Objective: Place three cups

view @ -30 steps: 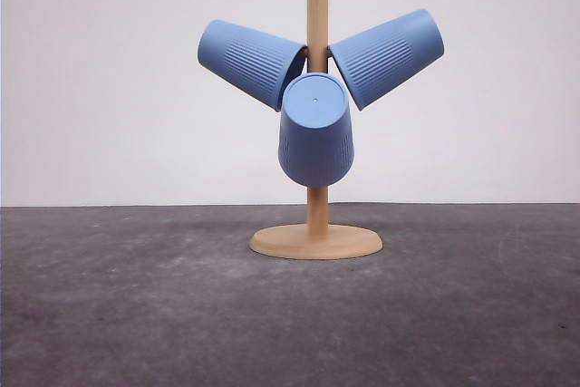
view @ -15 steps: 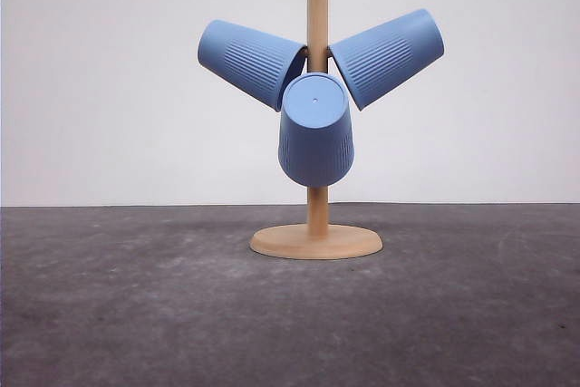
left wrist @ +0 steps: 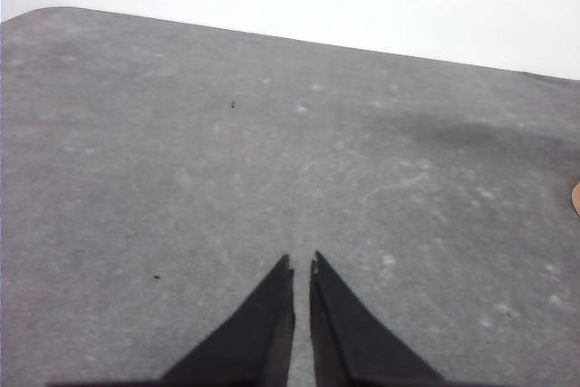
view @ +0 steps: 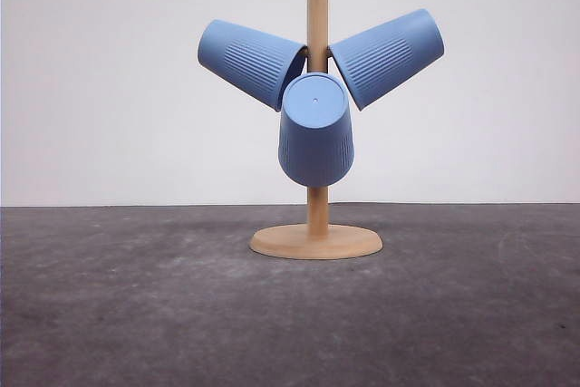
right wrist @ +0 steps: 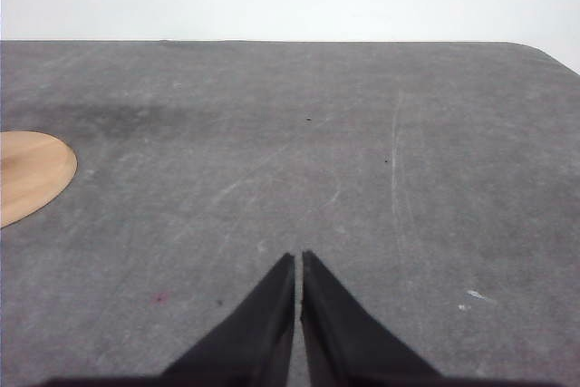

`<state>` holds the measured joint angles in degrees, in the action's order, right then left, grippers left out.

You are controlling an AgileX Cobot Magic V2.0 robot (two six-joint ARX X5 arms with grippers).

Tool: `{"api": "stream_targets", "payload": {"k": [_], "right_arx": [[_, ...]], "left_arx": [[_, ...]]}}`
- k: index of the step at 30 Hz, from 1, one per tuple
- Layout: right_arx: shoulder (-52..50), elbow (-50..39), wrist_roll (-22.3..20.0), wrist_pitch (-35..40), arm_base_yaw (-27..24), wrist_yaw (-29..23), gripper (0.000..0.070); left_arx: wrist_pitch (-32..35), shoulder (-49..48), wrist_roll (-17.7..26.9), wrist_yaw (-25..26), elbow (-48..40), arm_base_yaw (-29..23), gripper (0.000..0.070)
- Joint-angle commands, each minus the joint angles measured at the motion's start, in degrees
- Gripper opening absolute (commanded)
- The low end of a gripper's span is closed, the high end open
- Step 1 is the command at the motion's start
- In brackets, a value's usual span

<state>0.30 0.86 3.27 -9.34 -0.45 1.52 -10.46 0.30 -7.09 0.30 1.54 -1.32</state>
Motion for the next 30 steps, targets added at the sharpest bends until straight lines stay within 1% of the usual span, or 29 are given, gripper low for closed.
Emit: {"api": "stream_targets", "payload": {"k": [1,30], "right_arx": [[-0.1,-0.2,0.6,0.8,-0.1,-0.1,0.0011],[-0.1,-0.2,0.6,0.8,-0.1,-0.1,0.0011]], "left_arx": [[-0.3,-0.1,-0.1,0.1,-0.8,0.0,0.0012],[-0.3,-0.1,-0.1,0.1,-0.8,0.0,0.0012]]}}
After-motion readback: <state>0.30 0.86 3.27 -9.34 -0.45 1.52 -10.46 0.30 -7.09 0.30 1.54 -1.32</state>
